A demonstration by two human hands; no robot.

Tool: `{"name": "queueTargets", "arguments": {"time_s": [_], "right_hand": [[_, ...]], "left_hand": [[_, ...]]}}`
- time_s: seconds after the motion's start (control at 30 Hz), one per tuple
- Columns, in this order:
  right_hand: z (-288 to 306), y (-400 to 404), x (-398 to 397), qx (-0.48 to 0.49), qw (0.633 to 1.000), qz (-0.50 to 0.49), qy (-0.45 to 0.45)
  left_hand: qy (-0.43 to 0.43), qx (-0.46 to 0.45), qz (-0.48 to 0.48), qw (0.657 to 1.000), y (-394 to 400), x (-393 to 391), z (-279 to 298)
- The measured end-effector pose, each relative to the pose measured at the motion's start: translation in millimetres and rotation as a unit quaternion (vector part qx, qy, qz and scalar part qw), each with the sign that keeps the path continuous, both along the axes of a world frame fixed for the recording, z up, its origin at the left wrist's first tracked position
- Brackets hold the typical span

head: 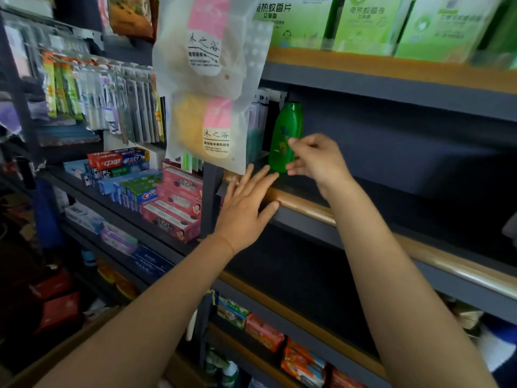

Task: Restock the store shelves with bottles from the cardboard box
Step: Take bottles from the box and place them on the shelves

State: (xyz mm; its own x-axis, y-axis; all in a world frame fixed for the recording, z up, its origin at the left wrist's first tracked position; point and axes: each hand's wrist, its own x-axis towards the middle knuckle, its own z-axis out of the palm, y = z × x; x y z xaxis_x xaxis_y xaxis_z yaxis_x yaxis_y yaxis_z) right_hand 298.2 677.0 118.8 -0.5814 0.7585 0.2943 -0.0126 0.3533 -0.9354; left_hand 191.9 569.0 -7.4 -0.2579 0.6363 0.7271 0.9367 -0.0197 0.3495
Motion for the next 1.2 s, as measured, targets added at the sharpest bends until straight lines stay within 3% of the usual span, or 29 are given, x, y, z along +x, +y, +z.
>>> {"name": "queueTargets", "arguments": {"time_s": [0.1,0.2,0.33,0.4,0.5,0.6,0.67,0.77,0.87,0.97,1.2], "right_hand": [[-28.6,-43.5,25.5,-0.021,0.995,0.093,-0.007],[-84.2,-80.2,23.5,-0.067,0.98,0.179,-0.05],[-218.8,-118.9,-23.5,-0.139,0.934,0.253,-0.211],[-301.0,-140.8,-45.9,-0.178,0.899,0.261,-0.304],[-410.7,-182.0,-61.6,-0.236,0.833,0.262,-0.426],[-487.1,-226.3,-70.1,-0.274,0.773,0.256,-0.512],[-527.3,-250.6,-77.7,-0.28,0.737,0.258,-0.559],[-575.9,-278.1,-89.4,-0.292,0.698,0.266,-0.598],[-606.9,-297.4,-104.1,-0.256,0.694,0.249,-0.625],[-634.4,-305.9,-124.6,-0.194,0.708,0.243,-0.634],[-668.8,-326.9,-161.7,-0.073,0.748,0.217,-0.622]], "left_hand": [[0.0,0.007,0.0,1.0,-40.5,7.6,-41.8],[-0.173,-0.072,0.055,0.981,-99.4,-7.4,-123.1],[-0.377,-0.228,0.202,0.875,-199.2,-32.9,-251.3],[-0.407,-0.272,0.248,0.836,-248.9,-29.2,-300.4],[-0.379,-0.32,0.361,0.79,-311.1,-18.7,-359.3],[-0.368,-0.261,0.473,0.756,-359.7,-13.5,-393.9],[-0.442,-0.194,0.511,0.712,-381.8,-17.5,-406.7],[-0.602,-0.078,0.482,0.632,-398.4,-32.8,-430.2],[-0.682,0.011,0.425,0.596,-390.4,-47.1,-442.8],[-0.702,0.07,0.406,0.582,-376.1,-65.5,-447.8],[-0.657,0.015,0.485,0.577,-365.4,-83.1,-461.0]]}}
